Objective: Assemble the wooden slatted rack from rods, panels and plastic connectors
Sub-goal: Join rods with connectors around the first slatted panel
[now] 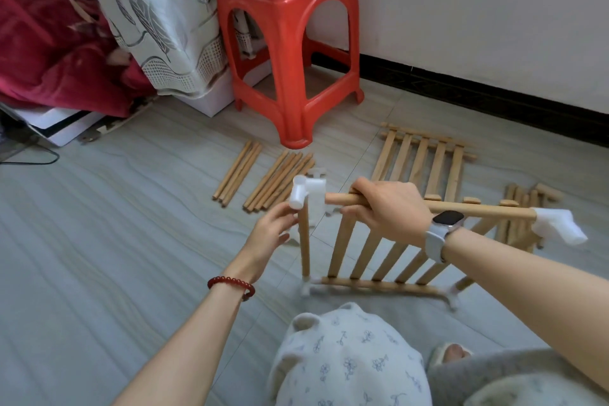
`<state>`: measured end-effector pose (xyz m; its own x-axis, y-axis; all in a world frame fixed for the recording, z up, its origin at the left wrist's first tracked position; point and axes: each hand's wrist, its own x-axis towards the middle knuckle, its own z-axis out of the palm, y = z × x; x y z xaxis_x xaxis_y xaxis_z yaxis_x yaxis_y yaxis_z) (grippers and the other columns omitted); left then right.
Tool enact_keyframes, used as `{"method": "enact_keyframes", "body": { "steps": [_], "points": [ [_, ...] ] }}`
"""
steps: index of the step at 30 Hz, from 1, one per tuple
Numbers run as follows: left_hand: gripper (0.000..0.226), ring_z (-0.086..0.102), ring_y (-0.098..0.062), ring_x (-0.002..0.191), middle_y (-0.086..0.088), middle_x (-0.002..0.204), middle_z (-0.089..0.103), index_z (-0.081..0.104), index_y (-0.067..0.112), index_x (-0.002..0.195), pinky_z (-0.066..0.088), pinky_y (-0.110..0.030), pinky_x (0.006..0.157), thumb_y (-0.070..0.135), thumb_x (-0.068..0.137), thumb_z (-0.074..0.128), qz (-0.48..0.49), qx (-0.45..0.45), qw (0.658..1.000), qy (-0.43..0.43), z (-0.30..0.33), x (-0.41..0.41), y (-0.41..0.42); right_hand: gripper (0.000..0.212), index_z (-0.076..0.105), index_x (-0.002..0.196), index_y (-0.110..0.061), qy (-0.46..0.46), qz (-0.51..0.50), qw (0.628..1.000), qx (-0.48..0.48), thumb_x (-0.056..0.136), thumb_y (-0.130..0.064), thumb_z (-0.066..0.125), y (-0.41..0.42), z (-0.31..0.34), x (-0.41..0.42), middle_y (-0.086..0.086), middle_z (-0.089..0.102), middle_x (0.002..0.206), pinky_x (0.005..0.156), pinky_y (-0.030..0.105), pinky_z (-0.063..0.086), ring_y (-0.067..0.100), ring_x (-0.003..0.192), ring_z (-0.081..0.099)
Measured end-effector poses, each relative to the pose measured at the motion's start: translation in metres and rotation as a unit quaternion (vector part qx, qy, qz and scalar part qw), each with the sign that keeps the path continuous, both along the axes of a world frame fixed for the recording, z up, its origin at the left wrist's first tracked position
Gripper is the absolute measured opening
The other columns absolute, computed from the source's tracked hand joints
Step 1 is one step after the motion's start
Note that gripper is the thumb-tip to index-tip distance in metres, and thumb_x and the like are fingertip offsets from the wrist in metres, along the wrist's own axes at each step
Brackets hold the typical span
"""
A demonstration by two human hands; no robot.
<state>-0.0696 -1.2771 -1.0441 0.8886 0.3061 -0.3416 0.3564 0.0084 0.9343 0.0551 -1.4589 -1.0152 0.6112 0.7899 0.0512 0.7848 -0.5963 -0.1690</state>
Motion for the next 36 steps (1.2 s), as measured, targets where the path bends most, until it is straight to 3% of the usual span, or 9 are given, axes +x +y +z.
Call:
{"method": "enact_keyframes", "body": {
  "steps": [4, 8, 11, 15, 18, 20, 22, 27, 36],
  "points": [
    [0.018, 0.06, -0.014, 0.095, 0.002, 0.097, 0.063, 0.056, 0.032, 0.108, 0.05, -0.025, 0.077, 0.035, 0.095, 0.044, -0.007, 0.139, 0.985, -0.101, 0.028, 0.026, -0.008, 0.034, 0.05, 0.1, -0.022, 0.053, -0.039, 0.989, 0.135, 0.089, -0.053, 0.042, -0.008, 0.03, 0.006, -0.007, 0.059, 0.073, 0.061, 0.035, 0.047, 0.014, 0.065, 0.056],
    [0.026, 0.05, -0.011, 0.066, -0.008, 0.076, 0.056, 0.058, 0.032, 0.102, 0.042, -0.028, 0.061, 0.048, 0.092, 0.041, -0.049, 0.252, 0.944, -0.207, 0.065, 0.043, -0.01, 0.012, 0.053, 0.09, -0.03, 0.244, -0.03, 0.937, 0.248, 0.088, -0.041, 0.052, -0.03, 0.049, 0.014, -0.006, 0.057, 0.076, 0.063, 0.031, 0.047, 0.008, 0.066, 0.054],
    [0.028, 0.051, -0.013, 0.061, -0.001, 0.07, 0.057, 0.058, 0.034, 0.1, 0.041, -0.034, 0.058, 0.053, 0.092, 0.04, -0.103, 0.344, 0.914, -0.189, 0.08, 0.049, -0.019, 0.009, 0.059, 0.098, -0.029, 0.342, -0.054, 0.914, 0.209, 0.089, -0.032, 0.057, -0.052, 0.05, 0.022, -0.004, 0.064, 0.093, 0.087, 0.04, 0.051, 0.011, 0.087, 0.062],
    [0.022, 0.057, -0.019, 0.073, 0.013, 0.071, 0.055, 0.055, 0.031, 0.103, 0.036, -0.033, 0.061, 0.046, 0.094, 0.041, -0.123, 0.492, 0.852, -0.132, 0.077, 0.055, -0.048, 0.023, 0.059, 0.11, -0.038, 0.504, -0.088, 0.854, 0.1, 0.091, -0.026, 0.056, -0.08, 0.047, 0.032, -0.013, 0.065, 0.11, 0.105, 0.04, 0.036, 0.003, 0.107, 0.057],
    [0.022, 0.057, -0.02, 0.075, 0.012, 0.077, 0.057, 0.052, 0.03, 0.099, 0.031, -0.032, 0.06, 0.047, 0.095, 0.039, -0.14, 0.529, 0.829, -0.114, 0.068, 0.056, -0.066, 0.023, 0.061, 0.111, -0.03, 0.572, -0.151, 0.781, 0.197, 0.097, -0.033, 0.044, -0.096, 0.043, 0.032, -0.008, 0.068, 0.11, 0.107, 0.044, 0.033, 0.008, 0.109, 0.058],
    [0.023, 0.053, -0.019, 0.07, 0.013, 0.074, 0.051, 0.05, 0.029, 0.097, 0.028, -0.032, 0.059, 0.048, 0.095, 0.037, -0.149, 0.54, 0.822, -0.103, 0.063, 0.058, -0.077, 0.039, 0.061, 0.111, -0.027, 0.58, -0.187, 0.742, 0.277, 0.097, -0.046, 0.03, -0.101, 0.044, 0.03, -0.001, 0.067, 0.111, 0.102, 0.041, 0.038, 0.014, 0.109, 0.059],
    [0.024, 0.049, -0.017, 0.067, 0.013, 0.075, 0.049, 0.048, 0.027, 0.097, 0.025, -0.032, 0.058, 0.047, 0.096, 0.036, -0.161, 0.551, 0.813, -0.091, 0.061, 0.062, -0.086, 0.048, 0.06, 0.109, -0.026, 0.561, -0.202, 0.747, 0.295, 0.096, -0.053, 0.023, -0.101, 0.046, 0.026, 0.002, 0.068, 0.108, 0.092, 0.034, 0.046, 0.015, 0.104, 0.062],
    [0.025, 0.047, -0.016, 0.064, 0.009, 0.077, 0.053, 0.042, 0.026, 0.096, 0.028, -0.031, 0.058, 0.048, 0.097, 0.032, -0.216, 0.571, 0.789, -0.073, 0.05, 0.072, -0.108, 0.047, 0.055, 0.104, -0.017, 0.342, -0.213, 0.901, 0.162, 0.097, -0.052, 0.023, -0.101, 0.034, 0.023, 0.004, 0.06, 0.089, 0.069, 0.027, 0.042, 0.016, 0.079, 0.053],
    [0.041, 0.055, -0.018, 0.066, 0.007, 0.073, 0.053, 0.047, 0.023, 0.098, 0.034, -0.03, 0.056, 0.057, 0.094, 0.024, -0.271, 0.621, 0.733, -0.068, 0.029, 0.086, -0.12, 0.032, 0.049, 0.082, -0.018, 0.491, -0.418, 0.721, 0.251, 0.096, -0.04, 0.029, -0.095, -0.001, 0.027, 0.005, 0.056, 0.072, 0.055, 0.024, 0.04, 0.015, 0.063, 0.05]
  ]
}}
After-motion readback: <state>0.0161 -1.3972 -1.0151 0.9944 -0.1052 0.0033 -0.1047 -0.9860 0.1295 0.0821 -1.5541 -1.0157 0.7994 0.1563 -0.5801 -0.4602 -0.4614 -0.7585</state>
